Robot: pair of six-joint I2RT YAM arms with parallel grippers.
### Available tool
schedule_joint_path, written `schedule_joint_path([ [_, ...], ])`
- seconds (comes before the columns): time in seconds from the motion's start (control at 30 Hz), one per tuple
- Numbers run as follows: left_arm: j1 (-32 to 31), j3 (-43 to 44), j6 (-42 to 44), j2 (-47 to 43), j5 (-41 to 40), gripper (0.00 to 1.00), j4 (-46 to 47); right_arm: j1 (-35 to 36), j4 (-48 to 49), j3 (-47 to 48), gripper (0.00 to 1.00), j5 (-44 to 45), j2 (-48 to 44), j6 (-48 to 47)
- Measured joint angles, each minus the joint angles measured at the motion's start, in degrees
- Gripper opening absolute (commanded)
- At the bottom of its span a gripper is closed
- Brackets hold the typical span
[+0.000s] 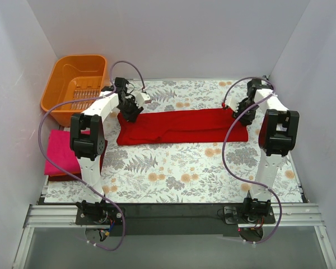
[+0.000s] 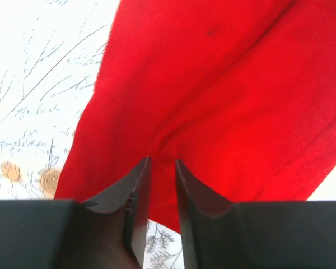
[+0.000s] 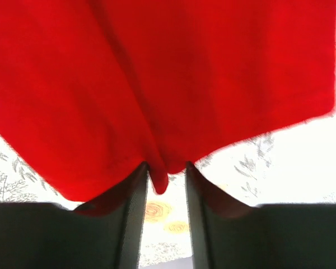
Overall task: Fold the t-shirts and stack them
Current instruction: Fold the tshirt
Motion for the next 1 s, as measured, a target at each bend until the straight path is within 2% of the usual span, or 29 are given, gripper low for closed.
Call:
schedule_joint_path([
  [0.1, 0.7, 1.6, -2.8, 0.1, -0.1, 0.4, -1.2, -0.5, -0.1, 2.6, 0.51, -0.3, 0.1, 4.0],
  [0.23, 2.5, 2.6, -7.9, -0.9, 0.8, 0.46, -3.2, -2.6, -0.8, 3.7, 0.52, -1.4, -0.5, 10.1],
  [0.27, 3.1, 2.6, -9.4, -1.3, 1.1, 0.51, -4.0, -3.5, -1.6, 3.7, 0.52, -1.9, -0.7, 11.9],
  [0.33, 4.2, 2.6, -12.1, -2.1, 2.0, 0.55, -5.6, -5.3, -3.4, 3.7, 0.52, -3.0, -0.9, 15.8],
  [0.4, 5.2, 2.1, -14.5, -3.0, 3.1, 0.57, -7.1, -7.0, -5.0, 3.6, 0.52, -4.2, -0.9, 19.4],
  [0.6, 8.7, -8.7, -20.8, -8.9, 5.3, 0.58, -8.4, -10.4, -7.6, 2.6, 0.54, -7.7, -0.9, 30.0],
  [0.7, 9.2, -12.1, -22.2, -9.7, 5.3, 0.59, -8.5, -10.4, -7.8, 2.5, 0.62, -9.4, -0.8, 34.1],
  [0.87, 9.1, -16.0, -23.8, -9.7, 5.2, 0.6, -7.2, -10.3, -7.9, 2.5, 0.6, -11.9, 1.4, 38.5],
  [1.0, 9.1, -17.3, -24.8, -9.7, 5.1, 0.61, -5.9, -10.2, -8.0, 2.4, 0.52, -13.2, 3.6, 40.7],
])
